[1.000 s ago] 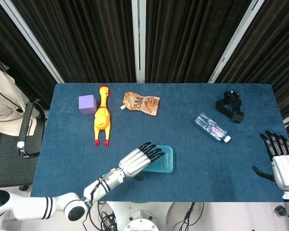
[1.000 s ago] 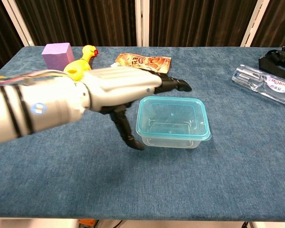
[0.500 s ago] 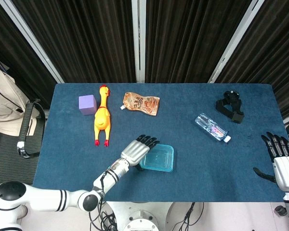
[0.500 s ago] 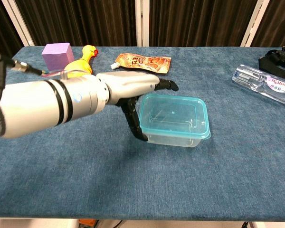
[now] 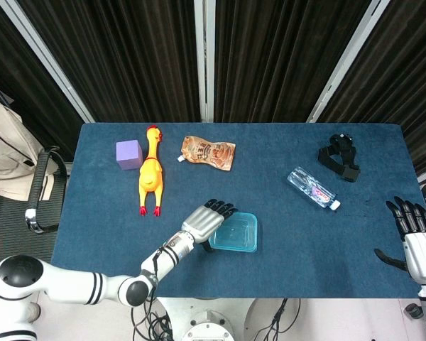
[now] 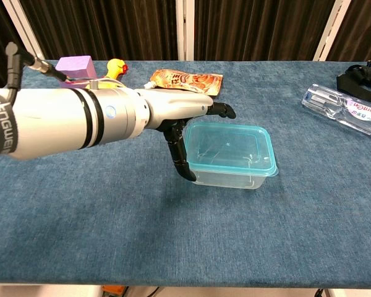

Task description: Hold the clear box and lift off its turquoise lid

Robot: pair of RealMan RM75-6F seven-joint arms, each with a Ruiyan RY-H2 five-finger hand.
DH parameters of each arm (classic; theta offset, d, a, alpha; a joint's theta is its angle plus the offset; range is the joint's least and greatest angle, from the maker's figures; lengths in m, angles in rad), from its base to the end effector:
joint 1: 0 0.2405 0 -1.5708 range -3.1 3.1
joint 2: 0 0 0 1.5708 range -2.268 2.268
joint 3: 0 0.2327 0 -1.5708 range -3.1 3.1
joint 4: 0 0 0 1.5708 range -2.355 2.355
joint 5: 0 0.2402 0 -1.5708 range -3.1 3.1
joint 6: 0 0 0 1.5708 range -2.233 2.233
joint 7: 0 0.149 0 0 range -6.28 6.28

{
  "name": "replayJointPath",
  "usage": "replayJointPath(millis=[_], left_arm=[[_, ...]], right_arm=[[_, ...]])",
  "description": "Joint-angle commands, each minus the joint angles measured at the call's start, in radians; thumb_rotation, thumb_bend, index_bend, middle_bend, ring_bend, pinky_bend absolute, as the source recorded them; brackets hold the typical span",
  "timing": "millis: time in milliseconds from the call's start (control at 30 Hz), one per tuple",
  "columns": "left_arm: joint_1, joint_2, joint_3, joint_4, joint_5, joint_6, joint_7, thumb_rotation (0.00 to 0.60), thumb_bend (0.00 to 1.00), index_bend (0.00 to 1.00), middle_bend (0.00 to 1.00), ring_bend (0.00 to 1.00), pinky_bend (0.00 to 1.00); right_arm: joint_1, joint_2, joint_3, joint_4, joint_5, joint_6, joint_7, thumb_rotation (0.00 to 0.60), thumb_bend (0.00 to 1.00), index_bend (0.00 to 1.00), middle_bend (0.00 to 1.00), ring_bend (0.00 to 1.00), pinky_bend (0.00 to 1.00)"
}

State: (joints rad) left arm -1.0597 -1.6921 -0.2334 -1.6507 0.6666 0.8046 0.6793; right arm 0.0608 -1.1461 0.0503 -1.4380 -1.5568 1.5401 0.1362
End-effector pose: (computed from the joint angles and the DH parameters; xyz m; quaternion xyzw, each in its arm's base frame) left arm 0.0054 0.2874 -0.1165 -0.8284 -0.3860 -0.3117 0.2600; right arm -0.3297 -0.1813 0.1369 0.5951 -0.3636 0.4057 0.5907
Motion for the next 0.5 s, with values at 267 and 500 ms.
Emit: replayJointPath(millis=[267, 500], left_arm=[[-0.086, 0.018, 0.021, 0.026, -0.135, -0.055, -0.033, 0.600, 0.00, 0.03, 0.02, 0.00, 0.00], [-0.072, -0.005, 0.019, 0.044, -0.078, -0.001, -0.116, 0.600, 0.00, 0.26, 0.34, 0.23, 0.15]], right_arm=[[-0.001, -0.006, -0.002, 0.010, -0.001, -0.003, 0.007, 0.600, 0.03, 0.00, 0.02, 0.00, 0.00], [0.030, -0.026, -0.028, 0.012, -0.073, -0.021, 0.085, 0.600, 0.03, 0.00, 0.04, 0.00, 0.00]])
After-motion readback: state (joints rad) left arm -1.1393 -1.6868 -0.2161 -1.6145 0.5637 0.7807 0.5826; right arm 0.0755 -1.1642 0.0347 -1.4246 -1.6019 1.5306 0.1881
